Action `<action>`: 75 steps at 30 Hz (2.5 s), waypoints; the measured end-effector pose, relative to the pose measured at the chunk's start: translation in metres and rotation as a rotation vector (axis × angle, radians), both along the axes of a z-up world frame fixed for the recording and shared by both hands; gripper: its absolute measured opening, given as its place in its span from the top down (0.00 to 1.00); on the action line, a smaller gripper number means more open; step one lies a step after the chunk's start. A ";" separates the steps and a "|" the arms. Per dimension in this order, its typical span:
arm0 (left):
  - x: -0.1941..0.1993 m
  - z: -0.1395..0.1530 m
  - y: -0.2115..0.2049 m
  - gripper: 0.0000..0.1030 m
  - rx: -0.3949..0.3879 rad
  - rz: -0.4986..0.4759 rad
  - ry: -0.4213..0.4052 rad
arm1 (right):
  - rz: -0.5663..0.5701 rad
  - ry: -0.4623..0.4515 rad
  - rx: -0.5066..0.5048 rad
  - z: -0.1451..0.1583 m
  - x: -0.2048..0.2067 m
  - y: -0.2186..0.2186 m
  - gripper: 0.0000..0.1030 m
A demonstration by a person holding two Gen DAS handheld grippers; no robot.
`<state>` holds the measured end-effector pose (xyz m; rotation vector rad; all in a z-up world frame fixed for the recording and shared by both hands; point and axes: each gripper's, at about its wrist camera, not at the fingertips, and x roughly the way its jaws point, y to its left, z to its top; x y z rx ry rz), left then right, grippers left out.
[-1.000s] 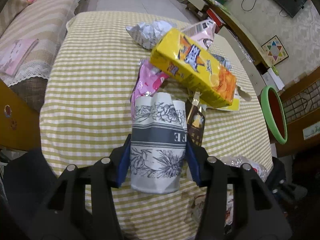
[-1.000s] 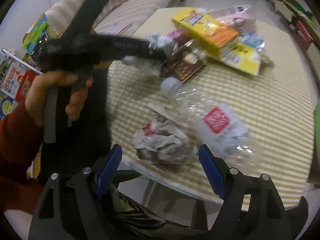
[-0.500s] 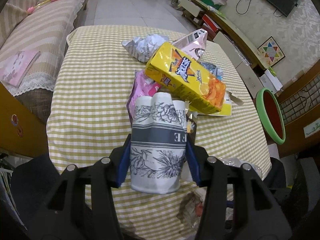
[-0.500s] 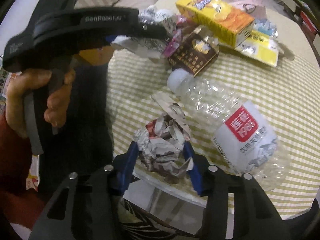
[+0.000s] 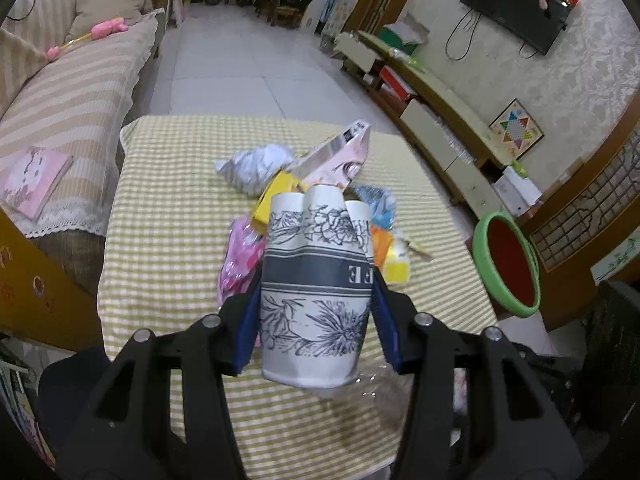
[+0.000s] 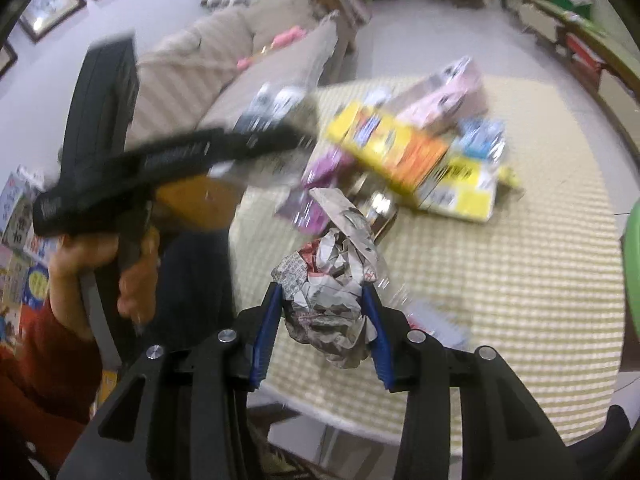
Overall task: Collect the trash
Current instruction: 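Grasp the crumpled newspaper with the right gripper, then carry the newspaper over the green bucket with the right gripper while the left holds the cup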
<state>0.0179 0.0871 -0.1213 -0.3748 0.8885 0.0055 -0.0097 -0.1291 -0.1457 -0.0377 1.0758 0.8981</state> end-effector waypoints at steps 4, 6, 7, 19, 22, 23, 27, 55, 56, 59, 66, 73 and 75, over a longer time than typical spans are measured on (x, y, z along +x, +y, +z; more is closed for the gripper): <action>0.001 0.007 0.000 0.53 -0.006 0.002 -0.031 | -0.112 -0.057 0.027 0.019 0.018 -0.028 0.62; 0.002 0.008 -0.002 0.53 -0.017 0.001 -0.035 | -0.152 -0.055 0.045 0.020 0.022 -0.036 0.61; 0.003 0.008 -0.003 0.53 -0.021 -0.002 -0.033 | -0.166 -0.055 0.049 0.020 0.024 -0.040 0.61; 0.026 0.023 -0.047 0.53 -0.018 -0.097 -0.067 | -0.333 -0.092 0.097 0.033 0.049 -0.092 0.61; 0.032 0.025 -0.060 0.53 -0.016 -0.128 -0.069 | -0.379 -0.117 0.105 0.038 0.049 -0.107 0.61; 0.035 0.026 -0.066 0.53 -0.015 -0.144 -0.072 | -0.394 -0.126 0.105 0.040 0.050 -0.112 0.61; 0.039 0.028 -0.082 0.53 -0.006 -0.184 -0.078 | -0.433 -0.145 0.097 0.044 0.050 -0.129 0.61; 0.059 0.036 -0.153 0.53 -0.001 -0.340 -0.091 | -0.570 -0.163 0.107 0.049 0.054 -0.179 0.61; 0.060 0.036 -0.155 0.53 -0.001 -0.346 -0.091 | -0.577 -0.164 0.107 0.050 0.054 -0.183 0.61; 0.063 0.036 -0.162 0.53 0.001 -0.359 -0.089 | -0.595 -0.165 0.107 0.048 0.054 -0.191 0.61; 0.069 0.036 -0.182 0.53 0.015 -0.399 -0.084 | -0.642 -0.159 0.116 0.044 0.054 -0.212 0.61; 0.081 0.030 -0.202 0.53 0.013 -0.429 -0.075 | -0.682 -0.166 0.116 0.045 0.051 -0.235 0.61; 0.084 0.028 -0.209 0.53 0.004 -0.439 -0.069 | -0.699 -0.171 0.113 0.046 0.049 -0.244 0.61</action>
